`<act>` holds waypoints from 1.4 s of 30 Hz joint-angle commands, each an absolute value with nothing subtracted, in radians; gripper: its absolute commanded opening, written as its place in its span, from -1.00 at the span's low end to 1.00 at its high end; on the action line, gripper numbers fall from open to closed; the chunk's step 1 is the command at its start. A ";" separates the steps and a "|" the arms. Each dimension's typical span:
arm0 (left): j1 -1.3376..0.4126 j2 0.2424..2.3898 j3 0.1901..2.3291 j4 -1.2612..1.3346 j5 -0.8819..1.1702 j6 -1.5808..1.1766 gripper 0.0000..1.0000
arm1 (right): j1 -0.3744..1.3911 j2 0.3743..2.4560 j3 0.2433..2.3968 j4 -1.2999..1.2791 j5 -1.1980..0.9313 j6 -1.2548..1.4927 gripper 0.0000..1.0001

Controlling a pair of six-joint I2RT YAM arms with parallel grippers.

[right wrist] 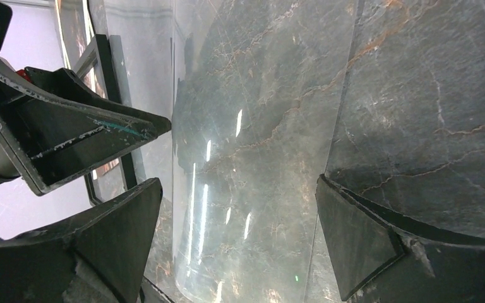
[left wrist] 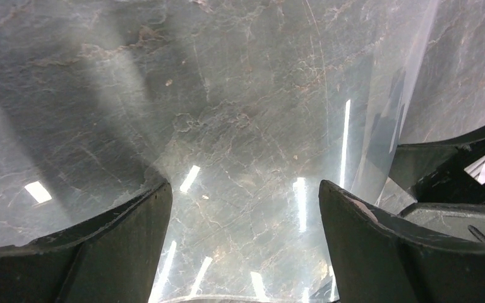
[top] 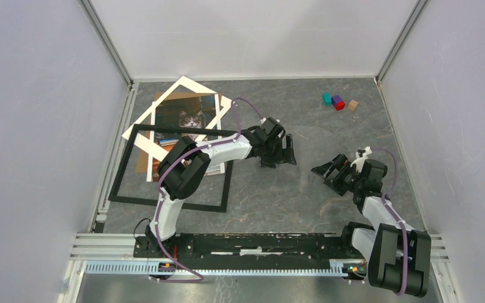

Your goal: Put the photo into the frame

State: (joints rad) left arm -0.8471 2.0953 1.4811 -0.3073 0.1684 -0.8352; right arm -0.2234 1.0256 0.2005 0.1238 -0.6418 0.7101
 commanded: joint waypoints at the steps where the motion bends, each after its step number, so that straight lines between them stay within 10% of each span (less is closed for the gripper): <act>1: -0.863 2.113 1.434 -0.317 0.239 -0.734 0.86 | -0.230 1.061 0.235 0.045 -0.591 0.636 0.96; 23: -0.879 1.820 1.381 -0.276 0.291 -0.398 0.89 | -0.263 1.159 0.244 0.002 -0.603 0.515 0.96; 42: -0.741 2.045 1.337 -0.307 0.152 -0.822 0.86 | -0.139 1.169 0.280 -0.103 -0.528 0.465 0.96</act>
State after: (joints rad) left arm -0.7208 2.0106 1.3735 -0.2913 0.1375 -0.6918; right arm -0.1886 1.1221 0.3252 -0.0391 -0.6277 0.4305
